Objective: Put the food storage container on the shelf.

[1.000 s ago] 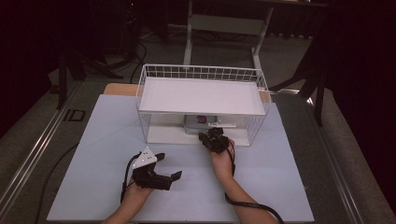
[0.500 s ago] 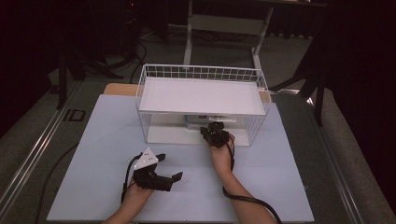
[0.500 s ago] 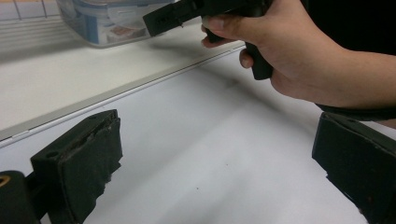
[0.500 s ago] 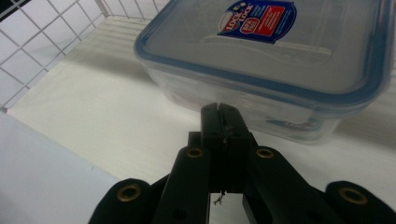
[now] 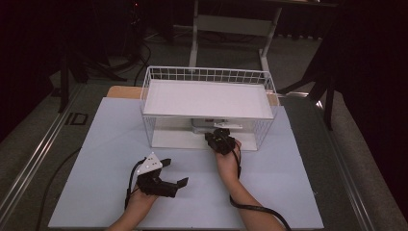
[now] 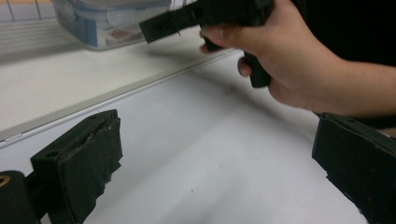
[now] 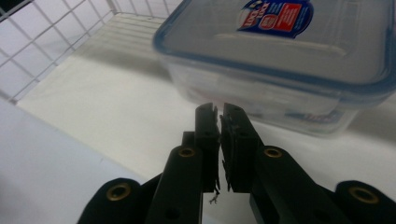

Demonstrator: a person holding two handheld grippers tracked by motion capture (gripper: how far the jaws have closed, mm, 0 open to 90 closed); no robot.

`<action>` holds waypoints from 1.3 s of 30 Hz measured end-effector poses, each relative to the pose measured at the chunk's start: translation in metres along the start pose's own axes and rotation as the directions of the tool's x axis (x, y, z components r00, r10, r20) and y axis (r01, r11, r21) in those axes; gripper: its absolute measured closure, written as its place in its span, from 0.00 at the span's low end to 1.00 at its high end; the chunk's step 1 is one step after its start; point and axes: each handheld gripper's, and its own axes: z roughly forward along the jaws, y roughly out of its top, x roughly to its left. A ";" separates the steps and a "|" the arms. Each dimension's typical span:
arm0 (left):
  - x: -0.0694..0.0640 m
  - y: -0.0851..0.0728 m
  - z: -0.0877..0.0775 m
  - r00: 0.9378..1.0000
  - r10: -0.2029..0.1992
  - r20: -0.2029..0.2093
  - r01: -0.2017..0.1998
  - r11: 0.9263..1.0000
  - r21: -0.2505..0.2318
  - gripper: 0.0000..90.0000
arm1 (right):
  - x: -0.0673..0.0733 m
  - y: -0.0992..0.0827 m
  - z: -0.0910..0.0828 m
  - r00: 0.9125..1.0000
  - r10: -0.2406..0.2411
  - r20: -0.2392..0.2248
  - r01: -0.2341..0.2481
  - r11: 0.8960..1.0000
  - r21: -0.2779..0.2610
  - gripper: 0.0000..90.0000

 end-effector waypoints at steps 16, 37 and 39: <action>-0.008 0.012 0.002 0.998 0.057 0.030 -0.057 0.998 0.012 0.03 | 0.012 -0.014 -0.040 0.994 -0.028 -0.110 0.023 0.999 -0.047 0.23; -0.005 0.027 -0.027 0.987 0.108 0.115 -0.101 0.993 -0.061 0.03 | 0.018 -0.030 -0.093 0.950 -0.118 -0.289 0.089 0.990 -0.113 0.16; -0.005 0.026 -0.028 0.988 0.106 0.116 -0.100 0.993 -0.061 0.03 | 0.018 -0.032 -0.096 0.949 -0.120 -0.290 0.091 0.990 -0.112 0.16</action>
